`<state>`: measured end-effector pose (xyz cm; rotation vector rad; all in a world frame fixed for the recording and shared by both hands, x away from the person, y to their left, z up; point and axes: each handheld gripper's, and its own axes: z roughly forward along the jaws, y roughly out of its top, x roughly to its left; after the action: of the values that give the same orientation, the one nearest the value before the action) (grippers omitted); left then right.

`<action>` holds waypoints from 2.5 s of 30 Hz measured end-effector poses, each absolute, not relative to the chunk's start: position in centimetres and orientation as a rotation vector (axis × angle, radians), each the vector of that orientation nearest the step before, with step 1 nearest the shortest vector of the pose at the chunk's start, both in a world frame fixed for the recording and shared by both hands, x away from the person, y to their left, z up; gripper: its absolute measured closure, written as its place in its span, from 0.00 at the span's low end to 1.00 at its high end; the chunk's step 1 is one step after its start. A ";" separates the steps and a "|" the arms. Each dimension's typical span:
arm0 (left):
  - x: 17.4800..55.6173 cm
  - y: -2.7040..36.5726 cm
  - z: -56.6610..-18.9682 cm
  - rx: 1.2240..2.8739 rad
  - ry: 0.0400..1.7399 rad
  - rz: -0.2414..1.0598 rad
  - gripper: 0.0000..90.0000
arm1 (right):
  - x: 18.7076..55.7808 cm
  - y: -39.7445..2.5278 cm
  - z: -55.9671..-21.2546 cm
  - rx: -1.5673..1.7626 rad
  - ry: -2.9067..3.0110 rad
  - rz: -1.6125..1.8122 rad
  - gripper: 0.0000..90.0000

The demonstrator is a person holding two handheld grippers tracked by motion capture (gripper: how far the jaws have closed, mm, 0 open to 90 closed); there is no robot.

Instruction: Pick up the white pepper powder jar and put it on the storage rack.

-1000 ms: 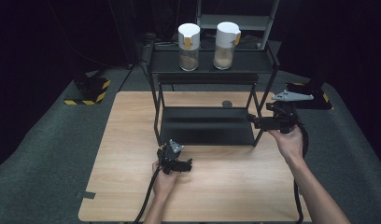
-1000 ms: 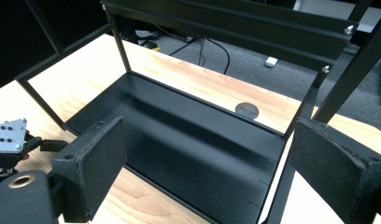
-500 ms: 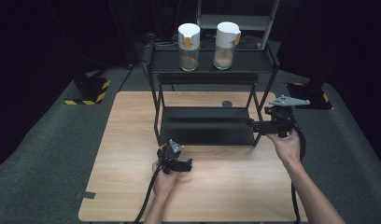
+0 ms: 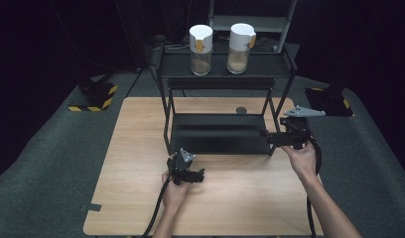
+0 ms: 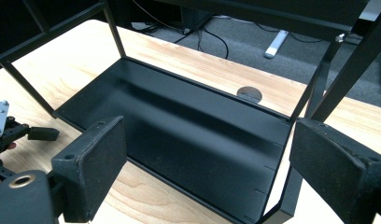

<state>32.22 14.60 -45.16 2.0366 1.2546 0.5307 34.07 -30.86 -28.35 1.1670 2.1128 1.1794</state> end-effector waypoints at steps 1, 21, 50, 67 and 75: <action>32.2 14.6 -45.2 2.037 1.255 0.531 0.05 | 34.1 -30.8 -28.5 1.166 2.113 1.179 0.12; 32.2 14.6 -45.2 2.036 1.255 0.531 0.05 | 34.1 -30.0 -30.8 1.189 2.126 1.150 0.12; 32.2 14.6 -45.2 2.037 1.255 0.531 0.05 | 34.0 -28.3 -33.2 1.162 2.153 1.124 0.12; 32.2 14.6 -45.2 2.037 1.254 0.531 0.05 | 34.2 -28.8 -35.2 1.207 2.141 1.110 0.12; 32.2 14.6 -45.2 2.037 1.254 0.531 0.05 | 34.2 -28.9 -36.3 1.223 2.140 1.099 0.12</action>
<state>32.22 14.59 -45.15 2.0372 1.2544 0.5313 34.21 -28.86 -36.31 1.2227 2.1404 1.0986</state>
